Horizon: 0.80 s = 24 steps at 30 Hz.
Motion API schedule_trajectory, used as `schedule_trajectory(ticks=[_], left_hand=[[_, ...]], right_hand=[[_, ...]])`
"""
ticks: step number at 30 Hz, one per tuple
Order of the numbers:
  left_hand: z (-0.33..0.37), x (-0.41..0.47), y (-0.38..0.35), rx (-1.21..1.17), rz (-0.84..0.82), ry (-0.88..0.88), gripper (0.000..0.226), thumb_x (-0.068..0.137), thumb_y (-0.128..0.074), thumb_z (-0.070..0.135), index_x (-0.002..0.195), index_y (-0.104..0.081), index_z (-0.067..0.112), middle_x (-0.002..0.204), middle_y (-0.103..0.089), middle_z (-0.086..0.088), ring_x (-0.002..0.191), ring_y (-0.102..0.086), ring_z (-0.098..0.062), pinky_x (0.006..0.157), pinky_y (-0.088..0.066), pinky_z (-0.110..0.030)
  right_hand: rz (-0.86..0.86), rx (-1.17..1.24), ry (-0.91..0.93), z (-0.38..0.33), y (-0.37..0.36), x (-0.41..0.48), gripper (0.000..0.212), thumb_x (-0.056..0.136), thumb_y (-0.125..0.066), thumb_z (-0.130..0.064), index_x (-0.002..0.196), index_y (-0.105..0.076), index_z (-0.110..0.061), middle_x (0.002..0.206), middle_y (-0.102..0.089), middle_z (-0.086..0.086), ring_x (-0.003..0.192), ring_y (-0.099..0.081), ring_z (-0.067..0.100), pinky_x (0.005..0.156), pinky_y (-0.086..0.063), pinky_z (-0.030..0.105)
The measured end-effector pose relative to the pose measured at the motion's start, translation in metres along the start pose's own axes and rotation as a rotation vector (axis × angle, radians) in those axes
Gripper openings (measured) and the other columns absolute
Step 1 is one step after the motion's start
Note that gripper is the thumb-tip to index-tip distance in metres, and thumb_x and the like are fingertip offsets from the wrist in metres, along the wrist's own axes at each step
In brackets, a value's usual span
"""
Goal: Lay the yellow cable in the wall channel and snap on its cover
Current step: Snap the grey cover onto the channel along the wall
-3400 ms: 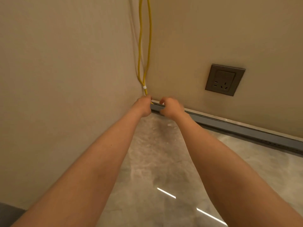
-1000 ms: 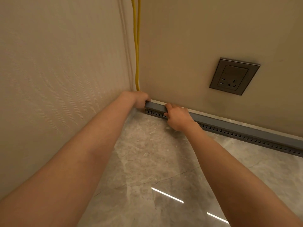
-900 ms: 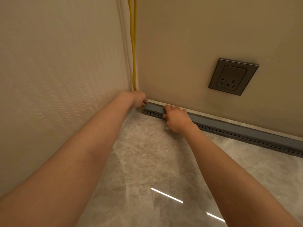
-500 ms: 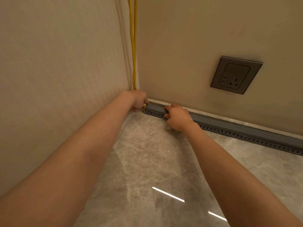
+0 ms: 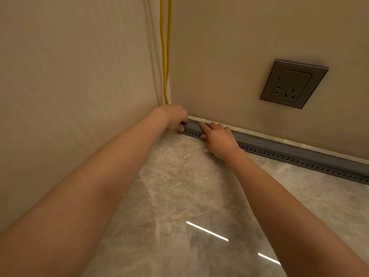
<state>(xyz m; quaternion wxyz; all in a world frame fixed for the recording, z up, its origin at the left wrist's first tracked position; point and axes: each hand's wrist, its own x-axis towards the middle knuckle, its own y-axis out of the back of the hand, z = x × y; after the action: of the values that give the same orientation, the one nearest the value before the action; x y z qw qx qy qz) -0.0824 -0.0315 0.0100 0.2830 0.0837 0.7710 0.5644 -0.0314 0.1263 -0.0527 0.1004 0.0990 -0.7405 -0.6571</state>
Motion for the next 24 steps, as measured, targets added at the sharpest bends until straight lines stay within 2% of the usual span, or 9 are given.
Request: schedule_trajectory(ticks=[4, 9, 13, 18, 21, 24], left_hand=[[0.013, -0.002, -0.001, 0.226, 0.011, -0.035, 0.032, 0.092, -0.050, 0.023, 0.117, -0.062, 0.006, 0.118, -0.063, -0.016, 0.108, -0.062, -0.033, 0.082, -0.051, -0.037], [0.013, -0.003, 0.000, 0.333, 0.021, -0.067, 0.031, 0.094, -0.046, 0.019, 0.115, -0.062, 0.002, 0.117, -0.064, -0.018, 0.106, -0.063, -0.035, 0.084, -0.050, -0.039], [0.016, -0.004, -0.005, 0.376, 0.033, -0.064, 0.030, 0.097, -0.043, 0.018, 0.118, -0.059, 0.003, 0.120, -0.063, -0.016, 0.110, -0.062, -0.033, 0.085, -0.050, -0.039], [0.013, -0.001, 0.000, 0.307, -0.020, -0.055, 0.030, 0.099, -0.040, 0.012, 0.122, -0.056, 0.001, 0.122, -0.060, -0.018, 0.112, -0.060, -0.033, 0.086, -0.048, -0.038], [0.011, 0.002, 0.006, 0.217, -0.030, -0.032, 0.025, 0.094, -0.051, 0.006, 0.116, -0.062, 0.002, 0.118, -0.063, -0.019, 0.109, -0.061, -0.034, 0.083, -0.049, -0.038], [0.010, 0.004, 0.009, 0.132, -0.051, -0.013, 0.020, 0.085, -0.064, 0.002, 0.105, -0.069, 0.003, 0.099, -0.070, -0.014, 0.084, -0.065, -0.030, 0.071, -0.048, -0.032]], right_hand=[[-0.022, -0.012, 0.008, -0.001, -0.001, -0.001, 0.049, 0.101, -0.031, -0.025, 0.149, -0.021, -0.015, 0.137, -0.045, 0.015, 0.125, -0.042, 0.033, 0.101, -0.035, 0.046], [-0.085, 0.016, -0.062, -0.009, 0.007, 0.003, 0.046, 0.100, -0.029, -0.035, 0.138, -0.036, -0.009, 0.138, -0.044, 0.013, 0.127, -0.040, 0.033, 0.102, -0.034, 0.050], [-0.170, 0.099, -0.139, -0.025, 0.011, 0.017, 0.050, 0.100, -0.022, -0.042, 0.136, -0.038, -0.012, 0.144, -0.038, 0.013, 0.136, -0.031, 0.033, 0.108, -0.026, 0.055], [-0.153, 0.172, -0.176, -0.025, 0.009, 0.024, 0.045, 0.100, -0.023, -0.040, 0.141, -0.036, -0.028, 0.145, -0.040, 0.012, 0.137, -0.030, 0.032, 0.111, -0.022, 0.052], [-0.129, 0.131, -0.161, -0.025, 0.006, 0.025, 0.044, 0.100, -0.024, -0.037, 0.141, -0.036, -0.027, 0.144, -0.041, 0.012, 0.136, -0.032, 0.032, 0.110, -0.023, 0.051], [-0.046, 0.025, -0.112, -0.028, -0.004, 0.017, 0.042, 0.100, -0.027, -0.034, 0.138, -0.037, -0.019, 0.140, -0.043, 0.011, 0.131, -0.035, 0.032, 0.107, -0.026, 0.050]])
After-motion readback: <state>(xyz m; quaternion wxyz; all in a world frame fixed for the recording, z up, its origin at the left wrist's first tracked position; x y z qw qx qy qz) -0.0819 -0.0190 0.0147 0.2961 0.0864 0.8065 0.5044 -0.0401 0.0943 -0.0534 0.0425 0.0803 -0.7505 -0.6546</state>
